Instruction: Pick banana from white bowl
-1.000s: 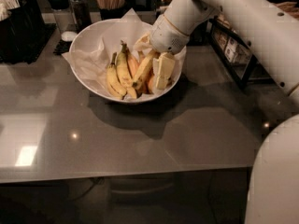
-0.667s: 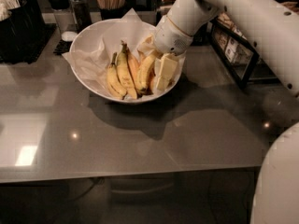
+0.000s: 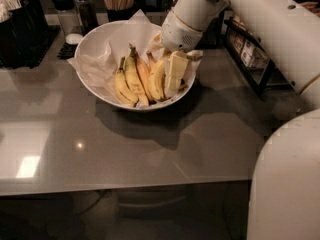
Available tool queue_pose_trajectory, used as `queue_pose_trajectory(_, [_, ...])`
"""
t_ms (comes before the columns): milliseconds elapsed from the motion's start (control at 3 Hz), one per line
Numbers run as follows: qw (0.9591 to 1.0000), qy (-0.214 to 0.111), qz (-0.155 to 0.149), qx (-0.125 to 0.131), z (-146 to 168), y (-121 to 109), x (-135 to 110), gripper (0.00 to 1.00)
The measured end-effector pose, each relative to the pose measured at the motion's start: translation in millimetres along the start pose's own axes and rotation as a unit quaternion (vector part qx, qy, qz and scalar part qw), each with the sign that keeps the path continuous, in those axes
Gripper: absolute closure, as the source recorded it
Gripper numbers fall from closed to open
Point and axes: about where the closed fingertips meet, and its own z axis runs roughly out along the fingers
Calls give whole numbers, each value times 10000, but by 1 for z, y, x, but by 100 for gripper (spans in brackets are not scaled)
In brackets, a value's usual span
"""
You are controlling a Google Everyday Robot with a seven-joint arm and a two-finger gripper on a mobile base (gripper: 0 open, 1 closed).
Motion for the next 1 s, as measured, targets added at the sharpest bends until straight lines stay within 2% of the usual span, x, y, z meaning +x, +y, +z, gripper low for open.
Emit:
queue_pose_trajectory(667, [9986, 231, -470, 124, -5, -35, -22, 0])
queue_pose_trajectory(1000, [9987, 212, -469, -8, 4, -34, -23, 0])
